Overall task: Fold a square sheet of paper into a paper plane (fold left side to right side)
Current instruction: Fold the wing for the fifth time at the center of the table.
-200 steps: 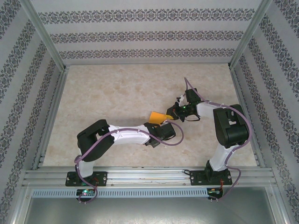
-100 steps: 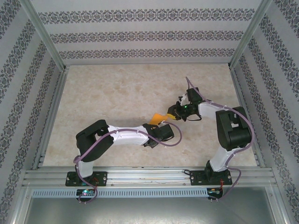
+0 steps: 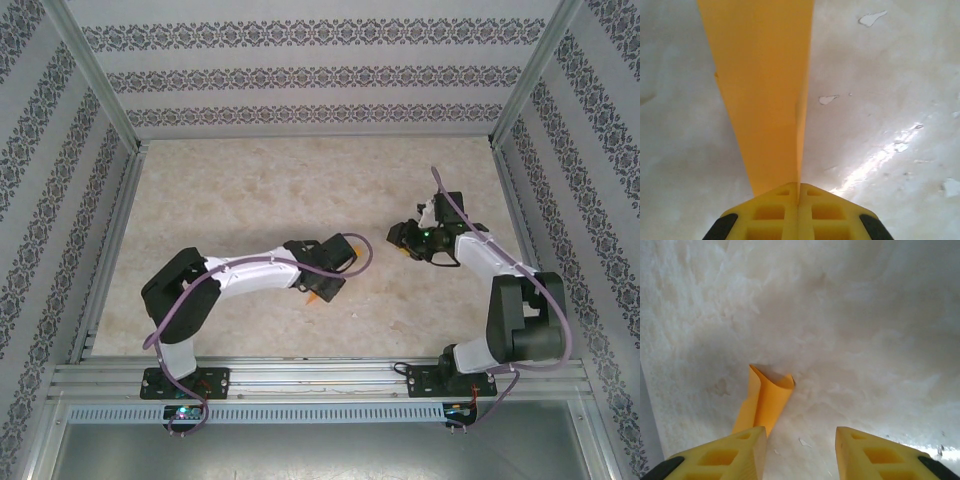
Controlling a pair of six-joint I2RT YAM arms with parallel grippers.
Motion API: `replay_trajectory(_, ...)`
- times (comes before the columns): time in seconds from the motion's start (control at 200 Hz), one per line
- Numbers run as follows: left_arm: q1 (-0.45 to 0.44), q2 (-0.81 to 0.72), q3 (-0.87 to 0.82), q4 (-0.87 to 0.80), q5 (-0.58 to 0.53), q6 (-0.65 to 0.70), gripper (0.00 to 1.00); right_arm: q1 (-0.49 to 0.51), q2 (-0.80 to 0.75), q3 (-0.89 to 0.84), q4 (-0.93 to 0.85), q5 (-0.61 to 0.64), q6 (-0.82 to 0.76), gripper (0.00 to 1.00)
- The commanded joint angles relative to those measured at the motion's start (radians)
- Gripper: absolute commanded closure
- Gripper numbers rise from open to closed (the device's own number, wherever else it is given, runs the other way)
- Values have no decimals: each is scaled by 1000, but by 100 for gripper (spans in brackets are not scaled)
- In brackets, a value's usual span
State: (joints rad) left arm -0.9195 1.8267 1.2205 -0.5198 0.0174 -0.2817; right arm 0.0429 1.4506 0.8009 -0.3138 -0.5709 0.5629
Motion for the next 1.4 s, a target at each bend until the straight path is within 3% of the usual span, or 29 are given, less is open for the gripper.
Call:
replay_trajectory(0.0, 30, 31, 48, 29, 218, -71, 100, -6, -43, -45, 8, 2, -49, 58)
replay_trajectory(0.18, 75, 89, 89, 58, 393, -150, 100, -6, -63, -95, 50, -47, -57, 57)
replay_trajectory(0.455, 144, 140, 62, 250, 592, -343, 100, -5, -70, -177, 160, -118, -29, 57)
replay_trajectory(0.844, 191, 193, 31, 450, 725, -505, 100, 57, -43, -258, 374, -130, 89, 57)
replay_trajectory(1.394, 248, 244, -141, 933, 835, -762, 100, 124, 68, -304, 663, -98, 256, 56)
